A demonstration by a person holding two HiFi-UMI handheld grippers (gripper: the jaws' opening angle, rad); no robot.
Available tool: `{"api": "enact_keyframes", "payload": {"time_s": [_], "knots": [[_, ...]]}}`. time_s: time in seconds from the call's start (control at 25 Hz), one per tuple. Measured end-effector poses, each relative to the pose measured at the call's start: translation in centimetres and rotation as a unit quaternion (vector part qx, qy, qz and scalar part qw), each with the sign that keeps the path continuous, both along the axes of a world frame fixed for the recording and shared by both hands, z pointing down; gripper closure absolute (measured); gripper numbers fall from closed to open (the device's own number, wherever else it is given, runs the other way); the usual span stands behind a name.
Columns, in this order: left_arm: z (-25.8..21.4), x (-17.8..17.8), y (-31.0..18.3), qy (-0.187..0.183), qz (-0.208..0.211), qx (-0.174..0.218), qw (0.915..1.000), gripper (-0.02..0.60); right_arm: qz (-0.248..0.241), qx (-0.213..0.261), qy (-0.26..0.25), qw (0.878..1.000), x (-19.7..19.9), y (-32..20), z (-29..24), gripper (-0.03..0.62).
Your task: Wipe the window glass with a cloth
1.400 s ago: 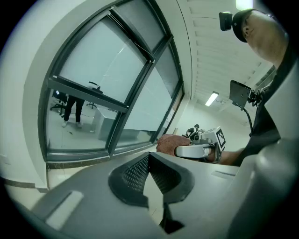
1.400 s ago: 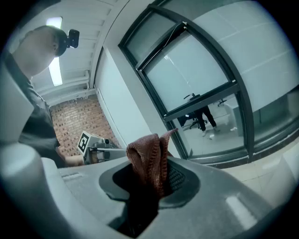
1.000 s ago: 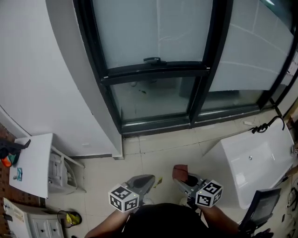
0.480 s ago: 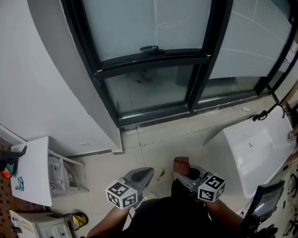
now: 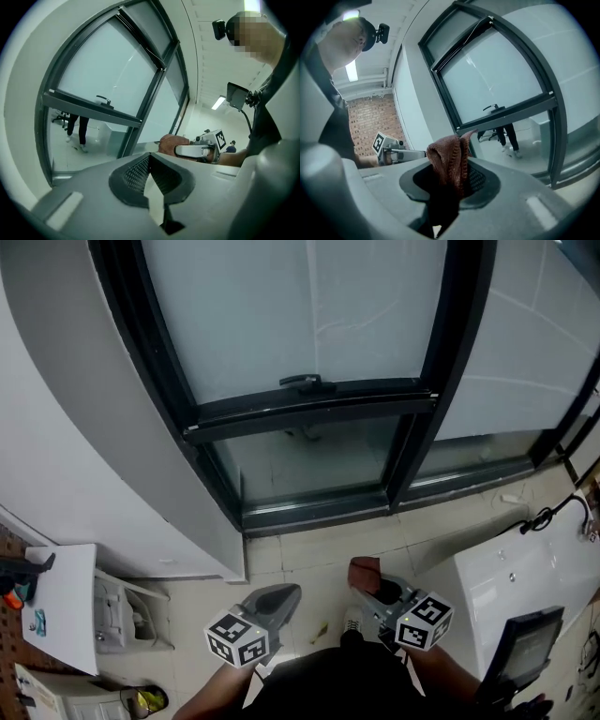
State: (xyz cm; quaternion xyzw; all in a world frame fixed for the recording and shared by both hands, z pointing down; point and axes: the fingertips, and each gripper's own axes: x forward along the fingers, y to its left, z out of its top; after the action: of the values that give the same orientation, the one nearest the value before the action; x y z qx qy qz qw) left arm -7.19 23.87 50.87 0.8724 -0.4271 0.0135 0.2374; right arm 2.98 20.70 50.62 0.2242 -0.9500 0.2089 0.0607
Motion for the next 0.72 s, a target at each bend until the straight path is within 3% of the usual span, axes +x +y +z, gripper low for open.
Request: {"api": "enact_keyframes", "payload": {"time_s": [0.36,0.52,0.72], "knots": [[-3.9,4.3,-14.3,-0.004,-0.052,0.035,0.998,0.566,-0.036,0.065,-0.01,0.997,4.5,-14.6,-3.9,0.507],[-3.6,5.1,-16.8,-0.005,-0.051,0.023,0.9984,0.566,-0.029,0.049,-0.015,0.998,5.1,-18.0,-3.3,0.507],[-2.4,2.9,-21.0,-0.005,-0.06,0.009,0.9981,0.566,-0.008,0.04,-0.006,0.999,4.9,-22.5,-2.1,0.507]]}}
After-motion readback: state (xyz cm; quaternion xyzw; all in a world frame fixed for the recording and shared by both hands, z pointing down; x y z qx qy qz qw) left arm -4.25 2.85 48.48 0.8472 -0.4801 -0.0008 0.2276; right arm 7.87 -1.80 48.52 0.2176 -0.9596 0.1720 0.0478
